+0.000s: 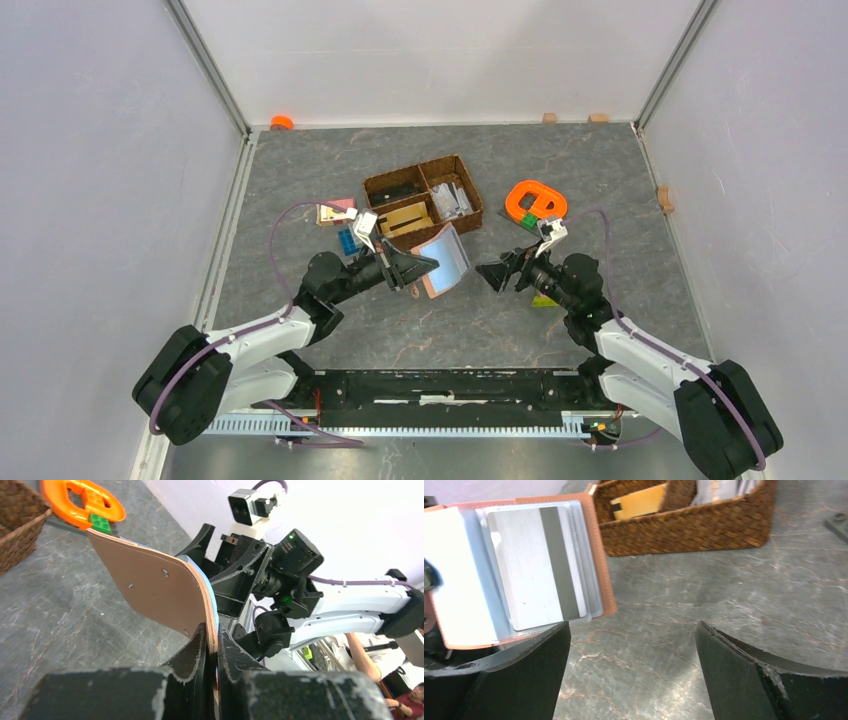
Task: Take the credit cards out of the card holder
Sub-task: Remove the credit card from the card holder.
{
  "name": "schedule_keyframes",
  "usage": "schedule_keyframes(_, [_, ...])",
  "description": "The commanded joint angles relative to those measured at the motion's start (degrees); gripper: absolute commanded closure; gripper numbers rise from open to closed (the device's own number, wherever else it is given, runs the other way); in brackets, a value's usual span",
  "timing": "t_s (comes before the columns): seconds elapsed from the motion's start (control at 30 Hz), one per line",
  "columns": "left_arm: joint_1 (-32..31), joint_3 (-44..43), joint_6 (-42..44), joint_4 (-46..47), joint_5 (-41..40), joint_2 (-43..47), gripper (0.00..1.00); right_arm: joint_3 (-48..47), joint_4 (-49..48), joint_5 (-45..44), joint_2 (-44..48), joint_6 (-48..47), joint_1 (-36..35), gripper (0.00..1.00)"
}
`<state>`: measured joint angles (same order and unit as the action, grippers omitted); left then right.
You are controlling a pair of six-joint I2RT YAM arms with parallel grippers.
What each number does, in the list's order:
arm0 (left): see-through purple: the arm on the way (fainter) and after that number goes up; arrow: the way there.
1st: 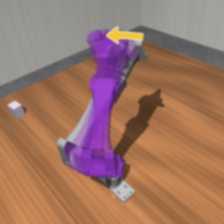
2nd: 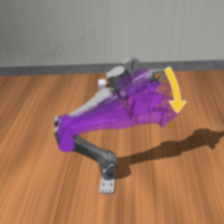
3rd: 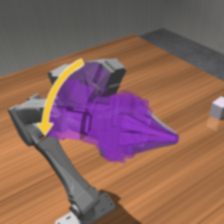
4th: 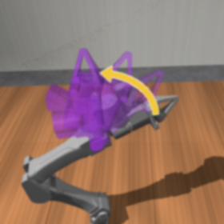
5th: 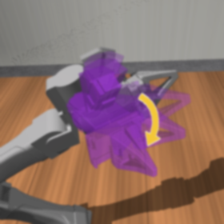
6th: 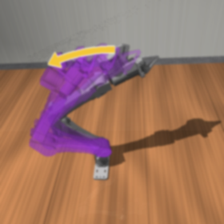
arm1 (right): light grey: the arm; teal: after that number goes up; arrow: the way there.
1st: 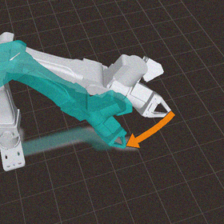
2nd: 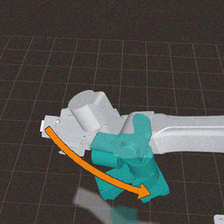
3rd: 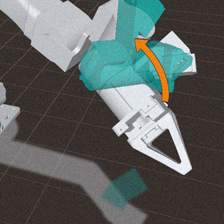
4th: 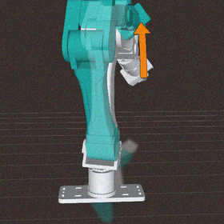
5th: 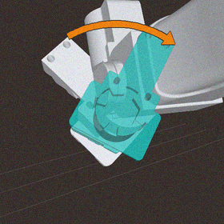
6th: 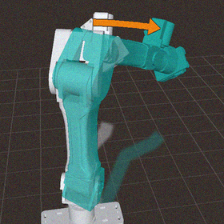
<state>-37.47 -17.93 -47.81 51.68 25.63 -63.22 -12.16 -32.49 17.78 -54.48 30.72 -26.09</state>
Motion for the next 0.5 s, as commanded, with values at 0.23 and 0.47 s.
schedule_keyframes(0.23, [-0.3,-0.1,-0.8,11.8,4.4,0.5,0.98,4.0,-18.3,8.7,1.3,8.6,1.6,0.02])
schedule_keyframes(0.47, [-0.2,1.2,-2.4,16.3,5.2,1.4,0.98,4.6,-29.8,16.4,-4.0,16.4,2.6,0.02])
